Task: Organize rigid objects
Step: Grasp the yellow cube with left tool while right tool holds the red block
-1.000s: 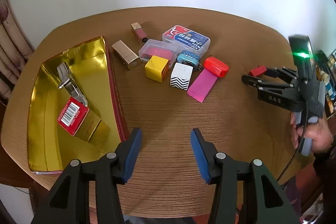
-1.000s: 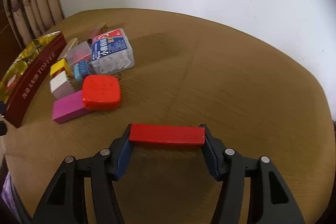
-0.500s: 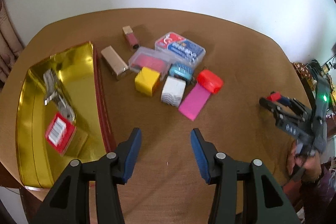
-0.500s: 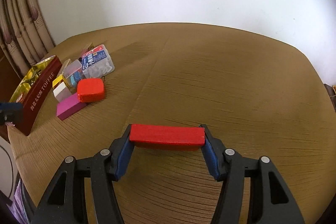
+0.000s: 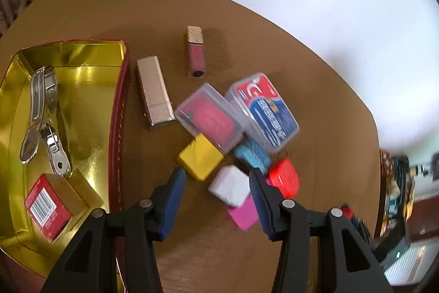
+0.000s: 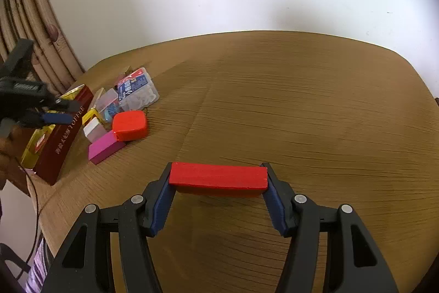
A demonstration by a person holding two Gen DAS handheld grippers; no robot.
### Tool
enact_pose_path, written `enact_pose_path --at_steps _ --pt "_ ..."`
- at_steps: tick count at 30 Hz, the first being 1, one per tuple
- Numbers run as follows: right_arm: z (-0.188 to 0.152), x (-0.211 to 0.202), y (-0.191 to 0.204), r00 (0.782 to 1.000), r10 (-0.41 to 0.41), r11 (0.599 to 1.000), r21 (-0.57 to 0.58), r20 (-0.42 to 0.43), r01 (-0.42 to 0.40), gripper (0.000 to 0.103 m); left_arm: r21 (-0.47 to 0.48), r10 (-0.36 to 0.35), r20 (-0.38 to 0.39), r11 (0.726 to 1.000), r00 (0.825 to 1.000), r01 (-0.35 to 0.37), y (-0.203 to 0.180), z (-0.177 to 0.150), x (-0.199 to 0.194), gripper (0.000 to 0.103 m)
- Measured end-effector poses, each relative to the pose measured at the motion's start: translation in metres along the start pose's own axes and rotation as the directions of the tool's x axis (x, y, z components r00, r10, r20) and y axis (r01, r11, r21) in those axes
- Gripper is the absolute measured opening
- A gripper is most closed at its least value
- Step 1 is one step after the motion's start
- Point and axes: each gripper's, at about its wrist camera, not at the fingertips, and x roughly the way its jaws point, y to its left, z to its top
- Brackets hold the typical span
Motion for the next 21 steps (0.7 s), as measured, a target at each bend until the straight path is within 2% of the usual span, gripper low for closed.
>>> enact_pose_path --at_steps 10,14,17,21 --pt "-0.001 0.0 -0.004 0.999 0.042 0.999 0.027 0.0 -0.042 0.057 -0.089 0.066 -0.052 0.994 0.996 -0.07 0.007 0.014 0.027 0.05" --pt "-0.001 -0.001 -0.006 0.999 0.047 0.998 0.034 0.0 -0.047 0.057 -0.088 0.073 -0.059 0.993 0.996 -0.078 0.006 0.018 0.032 0.049" --pt "-0.001 -0.001 -0.006 0.999 0.047 0.998 0.038 0.0 -0.047 0.057 -0.083 0.068 -0.068 0.994 0.995 -0.074 0.005 0.016 0.037 0.044" --pt "-0.001 0.0 -0.007 0.999 0.049 0.997 0.053 -0.003 -0.049 0.057 -0.044 0.106 -0.049 0.993 0.993 -0.109 -0.004 0.011 0.036 0.043"
